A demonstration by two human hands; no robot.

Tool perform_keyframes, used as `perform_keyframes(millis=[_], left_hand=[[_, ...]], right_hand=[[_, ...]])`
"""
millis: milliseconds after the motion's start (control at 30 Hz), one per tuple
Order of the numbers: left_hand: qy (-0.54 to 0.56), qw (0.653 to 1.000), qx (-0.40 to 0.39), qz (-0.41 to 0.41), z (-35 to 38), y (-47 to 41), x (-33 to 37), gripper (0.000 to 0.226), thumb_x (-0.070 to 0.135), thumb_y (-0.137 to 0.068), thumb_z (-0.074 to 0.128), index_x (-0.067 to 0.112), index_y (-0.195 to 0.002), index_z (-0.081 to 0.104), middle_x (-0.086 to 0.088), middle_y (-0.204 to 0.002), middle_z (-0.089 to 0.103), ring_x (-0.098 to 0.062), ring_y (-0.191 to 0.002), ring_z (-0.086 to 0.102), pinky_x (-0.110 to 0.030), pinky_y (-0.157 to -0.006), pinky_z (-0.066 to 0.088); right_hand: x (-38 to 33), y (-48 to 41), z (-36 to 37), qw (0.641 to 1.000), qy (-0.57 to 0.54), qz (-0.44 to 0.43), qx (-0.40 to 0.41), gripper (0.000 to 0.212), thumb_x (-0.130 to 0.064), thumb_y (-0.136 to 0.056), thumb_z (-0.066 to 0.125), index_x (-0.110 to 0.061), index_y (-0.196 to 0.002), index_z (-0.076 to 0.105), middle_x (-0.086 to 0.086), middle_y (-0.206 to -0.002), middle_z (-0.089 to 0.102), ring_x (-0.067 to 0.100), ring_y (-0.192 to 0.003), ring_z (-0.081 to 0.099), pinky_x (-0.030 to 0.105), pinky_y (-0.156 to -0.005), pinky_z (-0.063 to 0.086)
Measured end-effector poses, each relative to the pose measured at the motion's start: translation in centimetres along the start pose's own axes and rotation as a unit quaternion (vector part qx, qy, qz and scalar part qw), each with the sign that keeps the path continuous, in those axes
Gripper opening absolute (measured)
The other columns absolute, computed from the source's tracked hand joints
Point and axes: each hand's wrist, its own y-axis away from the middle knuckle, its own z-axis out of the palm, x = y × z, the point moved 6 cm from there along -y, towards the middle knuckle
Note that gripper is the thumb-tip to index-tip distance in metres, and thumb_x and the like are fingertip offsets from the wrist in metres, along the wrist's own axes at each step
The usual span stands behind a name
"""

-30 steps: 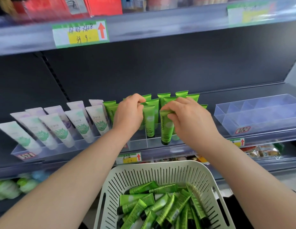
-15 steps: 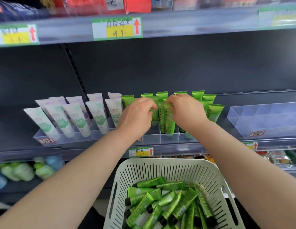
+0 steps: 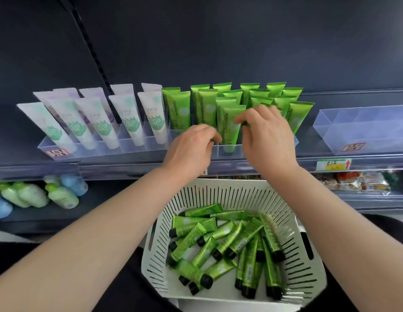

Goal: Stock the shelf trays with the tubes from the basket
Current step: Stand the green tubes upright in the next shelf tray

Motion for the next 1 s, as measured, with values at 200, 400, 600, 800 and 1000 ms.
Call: perform_keyframes(millis=[200,400,600,800,1000], left_hand=[[0.020,0.997,-0.061,-0.047,4.7,4.1,-1.4,0.024,0.004,-0.094,0.050,0.017,-0.103,0.069,0.003,-0.111,0.065,-0.018,-0.106,0.058,-0.037,-0.086,0.047],[0.020,0.980,-0.152,-0.130,10.8,9.4,-4.1,0.024,0.009,-0.098,0.048,0.023,-0.106,0.066,0.009,-0.116,0.063,-0.011,-0.107,0.057,-0.033,-0.092,0.047],[0.014,0.957,-0.221,-0.188,15.8,13.7,-6.0,0.020,0.015,-0.096,0.053,0.026,-0.109,0.064,0.008,-0.121,0.060,-0.010,-0.110,0.057,-0.032,-0.094,0.049],[0.001,0.953,-0.229,-0.197,17.6,14.2,-7.1,0.022,0.011,-0.095,0.054,0.025,-0.108,0.065,0.006,-0.122,0.061,-0.012,-0.109,0.058,-0.031,-0.091,0.050],[-0.003,0.949,-0.225,-0.222,17.8,14.6,-8.7,0.027,0.004,-0.093,0.053,0.023,-0.109,0.065,0.006,-0.121,0.061,-0.012,-0.109,0.059,-0.034,-0.095,0.048]], right_hand=[[2.1,8.3,4.9,0.991,-0.004,0.040,-0.124,0.021,0.000,-0.081,0.057,-0.014,-0.093,0.066,0.005,-0.088,0.063,0.032,-0.087,0.055,0.042,-0.067,0.046],[7.4,16.7,11.3,0.932,0.038,0.148,-0.330,0.023,-0.012,-0.085,0.055,-0.027,-0.101,0.064,-0.005,-0.100,0.063,0.021,-0.097,0.057,0.032,-0.068,0.047],[9.3,22.2,15.6,0.837,0.045,0.196,-0.509,0.059,0.004,-0.081,0.045,-0.029,-0.130,0.048,0.002,-0.130,0.053,0.025,-0.115,0.053,0.041,-0.087,0.049],[9.4,24.6,18.1,0.793,0.093,0.101,-0.594,0.061,-0.013,-0.086,0.057,-0.033,-0.141,0.038,0.001,-0.147,0.036,0.032,-0.138,0.023,0.053,-0.111,0.021],[9.4,24.0,18.9,0.798,0.150,0.030,-0.583,0.069,-0.013,-0.074,0.072,-0.031,-0.136,0.047,0.000,-0.134,0.049,0.029,-0.133,0.030,0.048,-0.112,0.024]])
